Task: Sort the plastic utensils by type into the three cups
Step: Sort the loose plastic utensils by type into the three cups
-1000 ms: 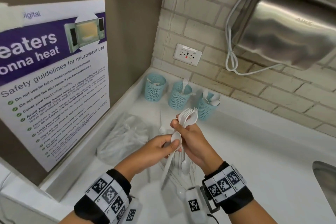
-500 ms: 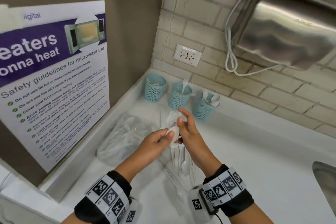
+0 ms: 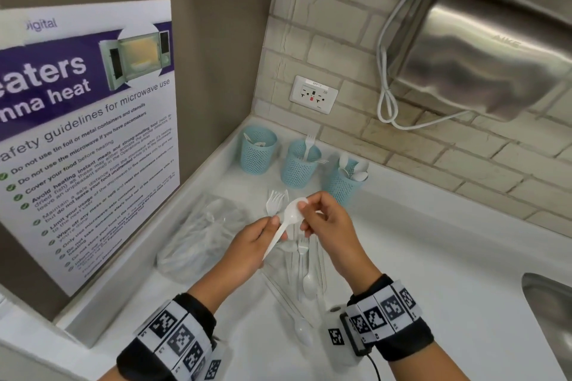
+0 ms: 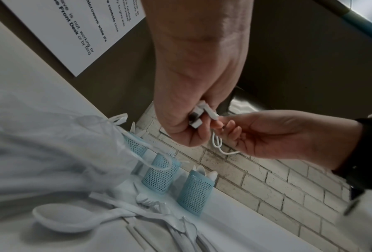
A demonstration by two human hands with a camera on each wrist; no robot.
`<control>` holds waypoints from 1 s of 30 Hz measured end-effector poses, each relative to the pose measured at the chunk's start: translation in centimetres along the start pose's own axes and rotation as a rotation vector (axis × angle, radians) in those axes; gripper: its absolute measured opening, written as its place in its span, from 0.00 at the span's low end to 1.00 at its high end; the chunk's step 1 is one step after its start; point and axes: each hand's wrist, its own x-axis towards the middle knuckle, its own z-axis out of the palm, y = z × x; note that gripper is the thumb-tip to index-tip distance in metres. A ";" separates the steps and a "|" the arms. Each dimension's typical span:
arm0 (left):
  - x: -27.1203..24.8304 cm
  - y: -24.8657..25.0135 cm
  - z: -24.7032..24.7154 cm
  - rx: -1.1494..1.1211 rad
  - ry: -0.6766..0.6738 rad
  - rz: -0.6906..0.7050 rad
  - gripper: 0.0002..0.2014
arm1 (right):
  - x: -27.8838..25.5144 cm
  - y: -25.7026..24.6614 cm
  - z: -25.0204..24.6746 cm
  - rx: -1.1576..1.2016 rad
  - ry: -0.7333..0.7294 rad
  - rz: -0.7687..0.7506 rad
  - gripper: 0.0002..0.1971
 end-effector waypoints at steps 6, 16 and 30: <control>0.6 -1.2 -0.1 -0.016 -0.023 0.013 0.14 | 2.5 -1.1 -4.7 0.160 0.335 -0.019 0.06; 0.9 -1.1 -0.4 -0.031 -0.024 0.014 0.24 | 7.1 0.3 -10.4 0.084 0.772 -0.146 0.08; 1.4 -1.2 -0.6 -0.042 0.039 -0.092 0.11 | 11.8 2.9 -9.1 -0.286 0.451 0.039 0.17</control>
